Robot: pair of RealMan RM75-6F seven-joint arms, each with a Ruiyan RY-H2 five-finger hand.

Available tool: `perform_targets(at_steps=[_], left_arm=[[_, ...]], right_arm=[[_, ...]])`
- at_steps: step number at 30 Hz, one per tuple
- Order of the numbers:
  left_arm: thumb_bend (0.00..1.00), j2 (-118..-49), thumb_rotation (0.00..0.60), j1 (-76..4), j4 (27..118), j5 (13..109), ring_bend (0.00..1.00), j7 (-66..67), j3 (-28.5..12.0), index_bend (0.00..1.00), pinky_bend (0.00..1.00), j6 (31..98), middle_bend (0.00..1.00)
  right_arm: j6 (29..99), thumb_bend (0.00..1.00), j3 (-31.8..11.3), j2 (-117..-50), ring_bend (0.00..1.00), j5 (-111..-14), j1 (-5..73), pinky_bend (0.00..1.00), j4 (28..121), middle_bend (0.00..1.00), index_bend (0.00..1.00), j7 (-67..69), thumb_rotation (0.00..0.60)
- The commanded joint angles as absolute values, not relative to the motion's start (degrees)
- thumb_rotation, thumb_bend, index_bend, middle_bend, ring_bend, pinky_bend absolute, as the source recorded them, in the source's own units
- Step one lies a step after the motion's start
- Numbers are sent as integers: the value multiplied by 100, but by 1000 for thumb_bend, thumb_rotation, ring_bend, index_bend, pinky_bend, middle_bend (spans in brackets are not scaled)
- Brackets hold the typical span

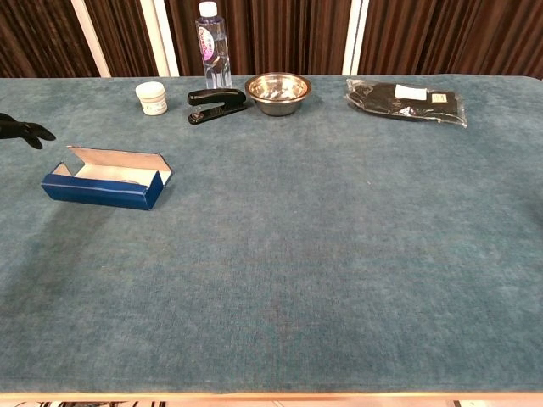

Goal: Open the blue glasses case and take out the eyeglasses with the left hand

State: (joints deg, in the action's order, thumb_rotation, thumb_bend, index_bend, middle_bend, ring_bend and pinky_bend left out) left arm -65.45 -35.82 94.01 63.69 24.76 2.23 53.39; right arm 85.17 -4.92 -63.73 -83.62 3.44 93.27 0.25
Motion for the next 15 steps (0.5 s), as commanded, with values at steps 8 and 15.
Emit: perform_targets(at_steps=[8, 15], left_arm=[[298, -6746, 600, -3839, 9234, 6010, 38, 2698, 137, 0, 127, 4898, 124], [354, -6894, 600, -3937, 9125, 5823, 38, 2832, 145, 0, 127, 4747, 133]], right_arm=[[8488, 134, -496, -6354, 0, -8344, 351, 238, 9338, 0, 0, 64, 600], [8483, 134, -492, -6347, 0, -8343, 349, 237, 9343, 0, 0, 66, 600]])
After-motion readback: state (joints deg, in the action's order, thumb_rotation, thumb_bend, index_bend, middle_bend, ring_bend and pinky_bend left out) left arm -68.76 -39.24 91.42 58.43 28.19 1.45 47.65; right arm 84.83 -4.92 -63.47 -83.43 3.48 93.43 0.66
